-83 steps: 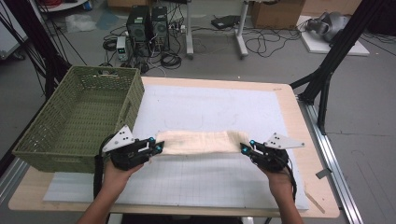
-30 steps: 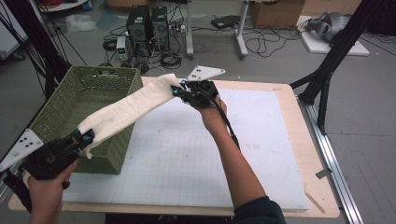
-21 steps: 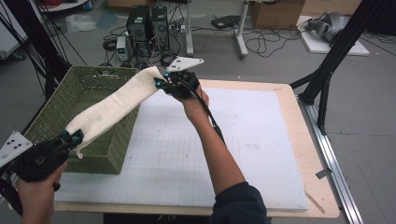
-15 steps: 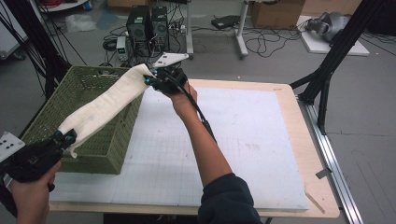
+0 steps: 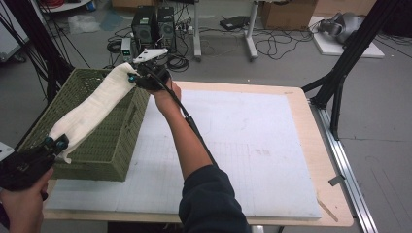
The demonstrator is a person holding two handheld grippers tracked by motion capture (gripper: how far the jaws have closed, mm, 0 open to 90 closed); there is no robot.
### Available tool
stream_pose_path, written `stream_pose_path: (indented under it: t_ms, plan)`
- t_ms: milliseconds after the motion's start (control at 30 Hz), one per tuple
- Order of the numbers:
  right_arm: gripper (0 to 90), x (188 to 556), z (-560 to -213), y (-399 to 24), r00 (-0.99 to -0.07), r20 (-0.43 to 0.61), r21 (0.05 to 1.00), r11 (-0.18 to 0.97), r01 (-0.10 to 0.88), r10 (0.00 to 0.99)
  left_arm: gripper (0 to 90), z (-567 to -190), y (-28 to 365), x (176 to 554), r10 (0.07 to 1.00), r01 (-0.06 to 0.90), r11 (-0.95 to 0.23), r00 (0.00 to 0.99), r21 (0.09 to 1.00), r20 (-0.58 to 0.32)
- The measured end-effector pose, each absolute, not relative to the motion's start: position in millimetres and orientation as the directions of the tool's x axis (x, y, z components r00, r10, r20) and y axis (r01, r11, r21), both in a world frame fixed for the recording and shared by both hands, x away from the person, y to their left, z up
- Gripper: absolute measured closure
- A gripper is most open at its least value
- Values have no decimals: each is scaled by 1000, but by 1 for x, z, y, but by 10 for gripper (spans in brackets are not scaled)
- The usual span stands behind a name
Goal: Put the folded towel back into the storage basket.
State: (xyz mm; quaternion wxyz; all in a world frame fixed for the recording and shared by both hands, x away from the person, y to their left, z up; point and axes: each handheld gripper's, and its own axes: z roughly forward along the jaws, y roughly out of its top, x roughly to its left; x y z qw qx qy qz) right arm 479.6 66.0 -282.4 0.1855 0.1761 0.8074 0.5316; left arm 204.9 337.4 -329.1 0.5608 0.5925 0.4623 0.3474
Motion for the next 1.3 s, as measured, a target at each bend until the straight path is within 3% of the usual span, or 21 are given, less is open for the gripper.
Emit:
stream_pose_path:
  t_ms: [333,433,467,533,567,667,933,1100,1300]
  plan:
    - [810,493,-292,102,-865,-92,921,373,115,494,786,-332,343,205,944,172,70,307,983,-121]
    - [804,498,-296,113,-856,-76,918,372,141,511,708,-335,343,207,951,182,77,282,980,-127]
    - [779,499,-298,117,-853,-65,920,362,150,518,633,-335,344,208,954,177,89,267,980,-135]
    - [577,503,-302,127,-834,-53,920,352,173,549,493,-336,347,207,959,162,112,243,980,-150]
    - [505,503,-302,129,-826,-51,919,350,182,562,472,-336,349,207,958,152,122,239,981,-156]
    - [453,501,-302,132,-828,-41,922,341,184,559,405,-335,352,206,954,141,151,238,979,-181]
    - [403,485,-294,105,-845,-29,928,328,175,533,330,-335,346,208,944,150,134,281,980,-172]
    - [376,472,-293,77,-852,-16,935,309,173,524,157,-334,336,214,936,174,98,317,980,-150]
    - [293,461,-300,41,-861,8,935,301,187,509,156,-335,326,219,903,178,100,397,979,-164]
